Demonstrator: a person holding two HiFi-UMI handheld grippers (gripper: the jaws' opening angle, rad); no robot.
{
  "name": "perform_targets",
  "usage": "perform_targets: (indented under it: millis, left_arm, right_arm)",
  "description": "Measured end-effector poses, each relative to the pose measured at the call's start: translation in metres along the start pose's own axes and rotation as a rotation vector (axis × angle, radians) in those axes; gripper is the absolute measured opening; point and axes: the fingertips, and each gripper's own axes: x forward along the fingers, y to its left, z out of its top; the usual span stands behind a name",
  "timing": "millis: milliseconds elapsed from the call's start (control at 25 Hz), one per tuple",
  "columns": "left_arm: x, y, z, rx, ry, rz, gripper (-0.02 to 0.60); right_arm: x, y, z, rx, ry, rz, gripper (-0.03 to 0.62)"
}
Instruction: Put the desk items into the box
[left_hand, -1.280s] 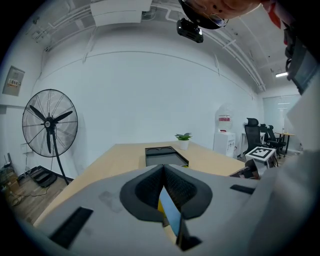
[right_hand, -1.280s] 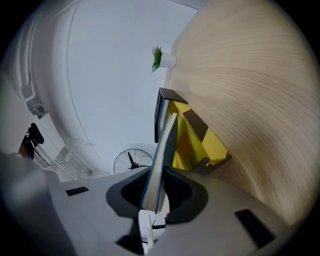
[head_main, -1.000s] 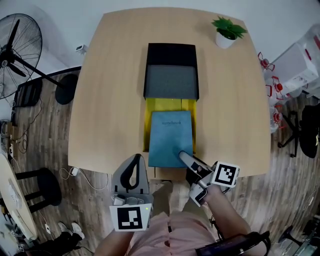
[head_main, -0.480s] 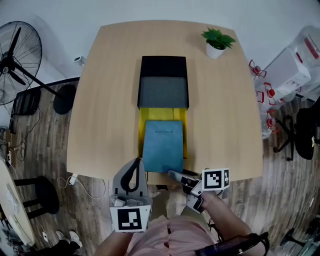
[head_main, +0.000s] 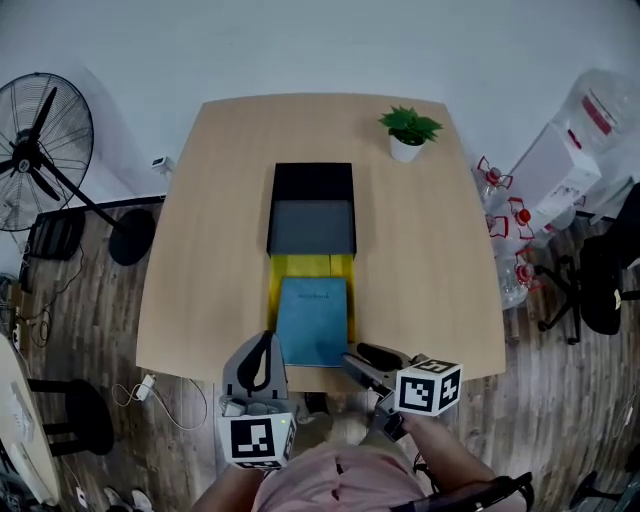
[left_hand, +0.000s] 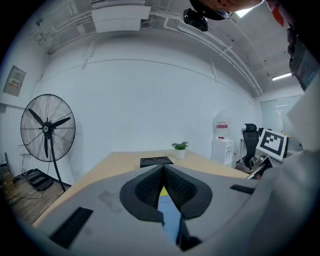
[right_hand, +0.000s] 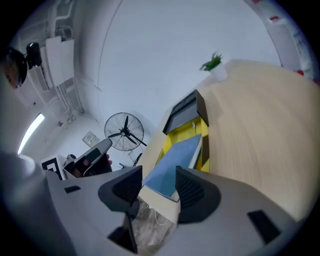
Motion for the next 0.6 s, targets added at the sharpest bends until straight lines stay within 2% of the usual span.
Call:
perform_targets:
  millis: [200,280,320,440,600]
  left_arm:
    - [0.003,-0.001,0.006,0.004,-0.005,-0.005,0.011]
    - [0.004,-0.004,-0.003,0.003,0.007,-0.01,0.011]
    - [0.004,-0.006,-0.009,-0.003,0.021,-0.012,0.011]
    - [0.002,-0.014,-0.034,-0.016,0.085,-0.033,0.011]
    - [-0.007,-0.031,-0.068,0.004,0.148,-0.084,0.011]
  right_arm:
    - [-0.007,0.023,0.033,-0.152,-0.127,-0.014,0.102]
    - [-0.003,0.028,0.031,-0.215,-0.137,-0.008,0.021]
    - [0.0,0.03,0.025,-0.258,-0.125,-0.004,0.002]
    - [0.01,0.038,0.0,-0.375,-0.051,0.012,0.002]
    - [0.017,0.043,-0.032,-0.426,0.025,0.027,0.002]
